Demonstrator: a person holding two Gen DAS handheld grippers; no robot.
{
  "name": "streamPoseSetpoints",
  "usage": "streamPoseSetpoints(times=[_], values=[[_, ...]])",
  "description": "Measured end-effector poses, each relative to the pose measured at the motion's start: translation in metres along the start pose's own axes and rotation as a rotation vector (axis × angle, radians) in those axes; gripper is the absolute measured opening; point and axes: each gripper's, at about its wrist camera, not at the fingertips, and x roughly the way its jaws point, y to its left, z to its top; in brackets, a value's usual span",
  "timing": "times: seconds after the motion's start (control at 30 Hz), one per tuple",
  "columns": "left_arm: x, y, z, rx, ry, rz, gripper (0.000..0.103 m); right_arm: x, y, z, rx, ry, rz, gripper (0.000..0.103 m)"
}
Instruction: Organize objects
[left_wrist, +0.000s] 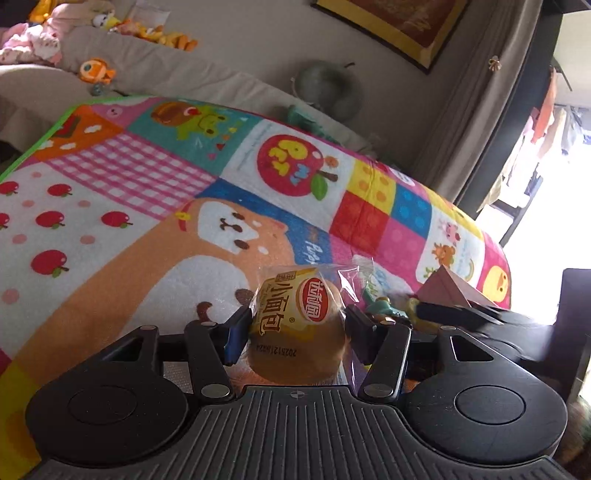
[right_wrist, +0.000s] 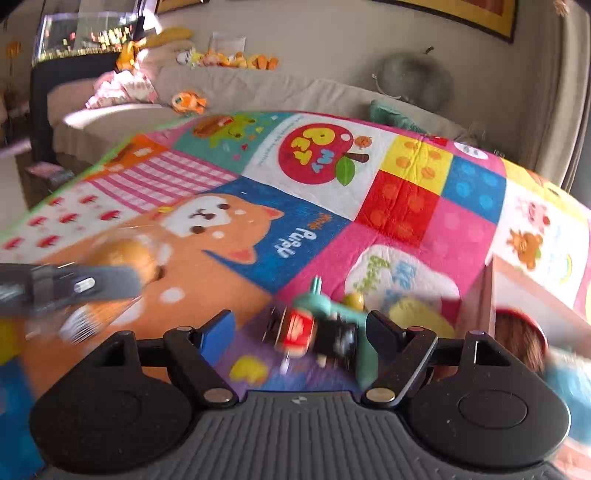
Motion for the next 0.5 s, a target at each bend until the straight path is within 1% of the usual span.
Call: streamPoseSetpoints(times=[0.1, 0.13, 0.17, 0.27, 0.37, 0.4, 0.5], values=[[-0.001, -0.002, -0.001, 0.009, -0.001, -0.008, 0.06, 0.022, 0.002, 0.006, -0.014, 0.039, -0.013, 0.058], [-0.001, -0.002, -0.002, 0.009, -0.003, -0.012, 0.06, 0.021, 0.003, 0.004, -0.021, 0.038, -0.03, 0.056], [-0.001, -0.001, -0.002, 0.007, -0.003, -0.017, 0.06, 0.016, 0.003, 0.002, -0.026, 0.032, -0.021, 0.055], [-0.001, -0.001, -0.002, 0.005, -0.003, -0.019, 0.06, -0.011, -0.001, -0.011, -0.036, 0.033, 0.048, 0.052], [-0.001, -0.004, -0.002, 0.024, -0.002, -0.027, 0.06, -0.05, -0.003, -0.033, -0.057, 0.032, 0.095, 0.05], [-0.001, -0.006, -0.002, 0.039, 0.004, -0.032, 0.06, -0.062, -0.006, -0.04, -0.062, 0.033, 0.101, 0.047], [0.003, -0.017, -0.006, 0.083, 0.052, -0.061, 0.06, -0.095, -0.019, -0.063, -0.053, 0.054, 0.096, 0.047]])
